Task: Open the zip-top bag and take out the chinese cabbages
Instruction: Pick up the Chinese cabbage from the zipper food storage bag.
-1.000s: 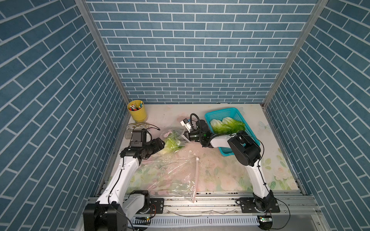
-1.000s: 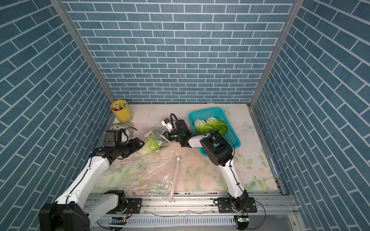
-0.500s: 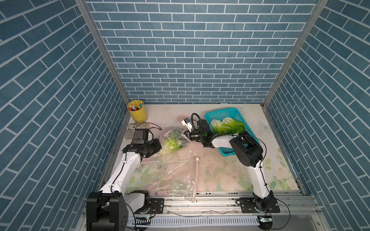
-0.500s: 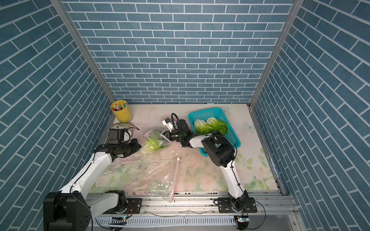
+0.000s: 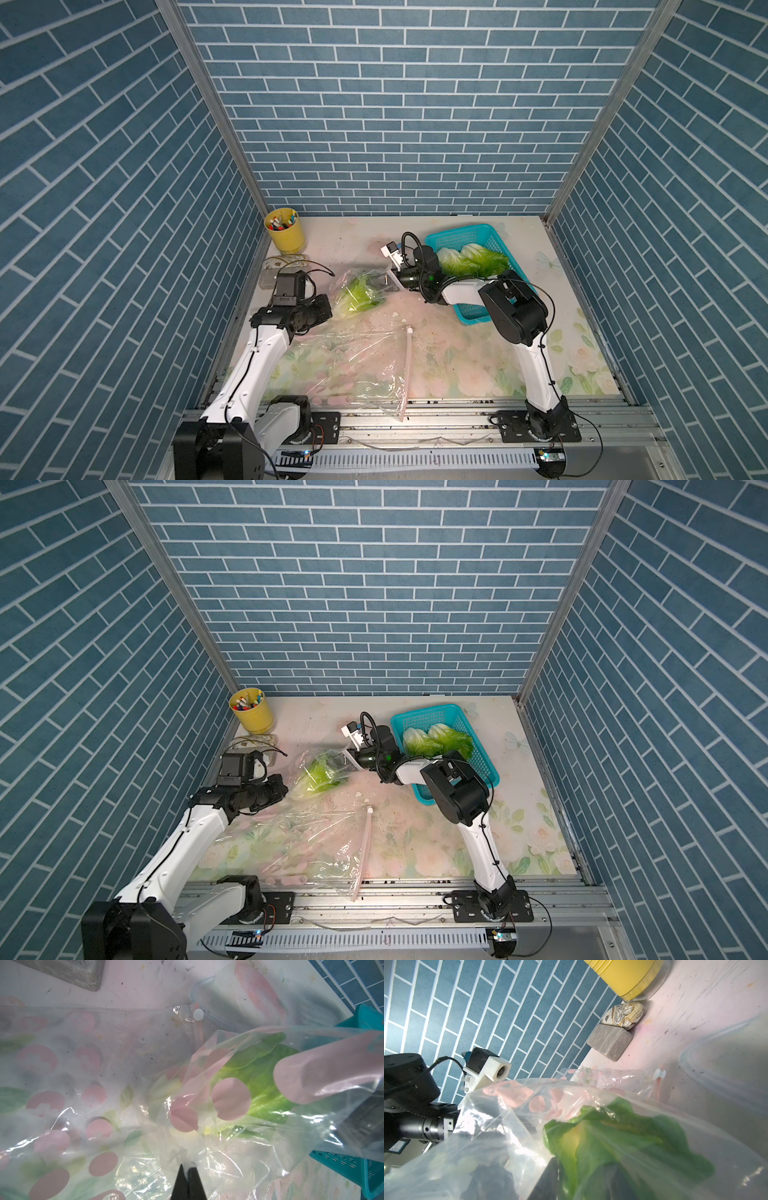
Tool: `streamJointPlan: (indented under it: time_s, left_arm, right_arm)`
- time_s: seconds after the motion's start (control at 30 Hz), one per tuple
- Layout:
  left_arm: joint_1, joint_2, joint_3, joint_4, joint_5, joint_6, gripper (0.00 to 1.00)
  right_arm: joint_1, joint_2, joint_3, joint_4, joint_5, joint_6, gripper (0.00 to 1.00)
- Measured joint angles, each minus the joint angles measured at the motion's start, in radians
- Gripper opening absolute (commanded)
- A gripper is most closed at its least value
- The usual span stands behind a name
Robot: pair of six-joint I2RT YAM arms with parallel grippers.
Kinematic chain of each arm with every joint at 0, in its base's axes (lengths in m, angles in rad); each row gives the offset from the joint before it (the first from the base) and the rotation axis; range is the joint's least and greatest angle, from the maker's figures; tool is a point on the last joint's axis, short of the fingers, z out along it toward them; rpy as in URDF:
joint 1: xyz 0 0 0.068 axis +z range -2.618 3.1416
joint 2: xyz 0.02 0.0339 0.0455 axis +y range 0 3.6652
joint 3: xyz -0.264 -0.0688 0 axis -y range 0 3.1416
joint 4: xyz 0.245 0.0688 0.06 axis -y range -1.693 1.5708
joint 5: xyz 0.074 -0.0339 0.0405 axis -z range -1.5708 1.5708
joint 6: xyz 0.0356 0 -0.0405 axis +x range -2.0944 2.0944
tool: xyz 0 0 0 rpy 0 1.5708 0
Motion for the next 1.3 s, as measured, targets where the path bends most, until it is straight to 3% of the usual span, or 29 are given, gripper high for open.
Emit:
streamJointPlan:
  time_s: [0.53, 0.7, 0.9, 1.0, 1.13, 1.3]
  left_arm:
    - [0.000, 0.018, 0.000, -0.005, 0.001, 0.018, 0.00]
    - [0.000, 0.020, -0.002, -0.006, 0.001, 0.018, 0.00]
    - [0.000, 0.020, -0.002, -0.006, 0.001, 0.018, 0.00]
    - [0.000, 0.020, -0.002, -0.006, 0.001, 0.018, 0.00]
    - [0.000, 0.020, -0.002, -0.006, -0.005, 0.019, 0.00]
    - [-0.001, 0.000, -0.002, -0.026, -0.075, 0.011, 0.00]
  right_arm:
    - [0.019, 0.052, 0.128, -0.132, -0.092, -0.062, 0.37]
    - [0.046, 0.066, 0.166, -0.192, -0.104, -0.097, 0.24]
    - [0.060, 0.103, 0.226, -0.236, -0.105, -0.104, 0.21]
    - [0.062, 0.114, 0.238, -0.247, -0.105, -0.110, 0.00]
    - [0.061, 0.113, 0.219, -0.247, -0.090, -0.109, 0.00]
    - [0.040, 0.047, 0.076, -0.212, -0.027, -0.113, 0.00]
